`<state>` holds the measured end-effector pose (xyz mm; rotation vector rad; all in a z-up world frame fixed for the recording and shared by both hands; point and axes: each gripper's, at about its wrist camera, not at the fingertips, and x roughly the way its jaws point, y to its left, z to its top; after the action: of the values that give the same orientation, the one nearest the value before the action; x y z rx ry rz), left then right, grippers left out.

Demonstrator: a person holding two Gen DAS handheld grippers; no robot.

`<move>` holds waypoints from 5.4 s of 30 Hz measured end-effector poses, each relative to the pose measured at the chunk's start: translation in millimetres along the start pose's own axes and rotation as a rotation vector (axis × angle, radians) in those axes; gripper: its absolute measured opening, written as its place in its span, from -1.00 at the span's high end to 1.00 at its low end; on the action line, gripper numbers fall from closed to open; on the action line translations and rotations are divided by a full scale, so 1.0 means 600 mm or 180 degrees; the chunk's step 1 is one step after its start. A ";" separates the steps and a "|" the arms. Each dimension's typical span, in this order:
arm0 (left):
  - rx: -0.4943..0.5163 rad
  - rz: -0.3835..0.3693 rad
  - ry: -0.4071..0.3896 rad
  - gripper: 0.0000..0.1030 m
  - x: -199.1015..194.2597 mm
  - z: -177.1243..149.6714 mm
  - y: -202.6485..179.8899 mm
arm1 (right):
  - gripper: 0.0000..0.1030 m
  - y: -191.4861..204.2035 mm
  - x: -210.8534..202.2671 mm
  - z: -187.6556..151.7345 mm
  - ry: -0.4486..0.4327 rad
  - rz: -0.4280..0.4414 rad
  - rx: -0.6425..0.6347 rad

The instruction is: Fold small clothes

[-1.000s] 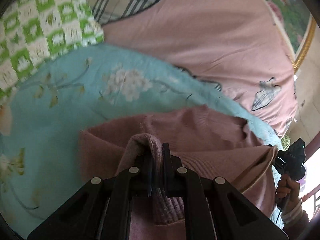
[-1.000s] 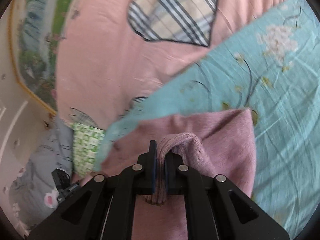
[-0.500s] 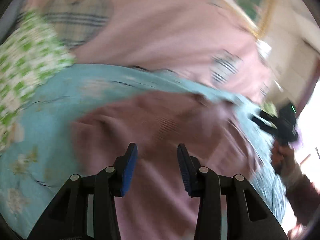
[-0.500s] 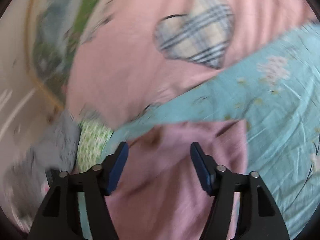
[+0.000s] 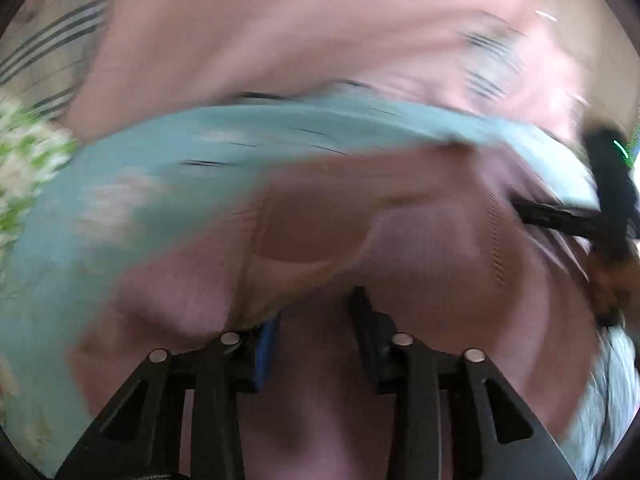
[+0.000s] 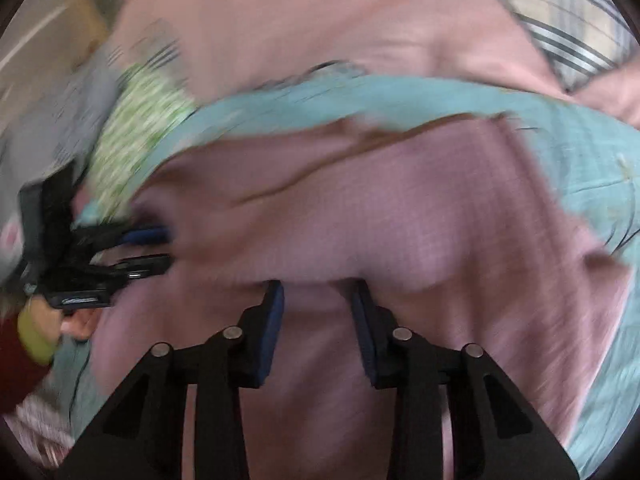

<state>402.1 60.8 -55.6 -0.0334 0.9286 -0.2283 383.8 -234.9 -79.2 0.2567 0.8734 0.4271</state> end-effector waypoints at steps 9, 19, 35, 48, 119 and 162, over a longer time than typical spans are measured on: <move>-0.1100 0.0427 -0.0321 0.36 -0.045 -0.014 0.159 | 0.63 -0.092 -0.085 -0.031 -0.0862 -0.0363 0.0958; -0.0461 -0.0443 -0.0296 0.06 -0.125 -0.089 -0.036 | 0.61 0.066 -0.110 -0.084 -0.0426 0.0352 0.0279; -0.1112 0.0503 -0.0254 0.18 -0.159 -0.206 0.098 | 0.61 -0.097 -0.222 -0.196 -0.0772 -0.0447 0.1145; -0.1381 0.0067 -0.0283 0.08 -0.290 -0.334 -0.027 | 0.39 0.070 -0.266 -0.300 -0.0792 0.0085 0.0837; -0.0279 -0.0617 -0.0412 0.76 -0.075 -0.168 -0.414 | -0.05 -0.073 -0.258 -0.205 -0.0659 0.0699 0.1186; 0.0339 -0.1037 -0.0287 -0.02 -0.074 -0.164 -0.558 | 0.65 -0.141 -0.197 -0.110 -0.0347 0.0202 0.0661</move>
<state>237.7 -249.9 -37.2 -0.0964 0.8170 -0.5735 286.8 -361.5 -71.8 0.4956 0.8047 0.3779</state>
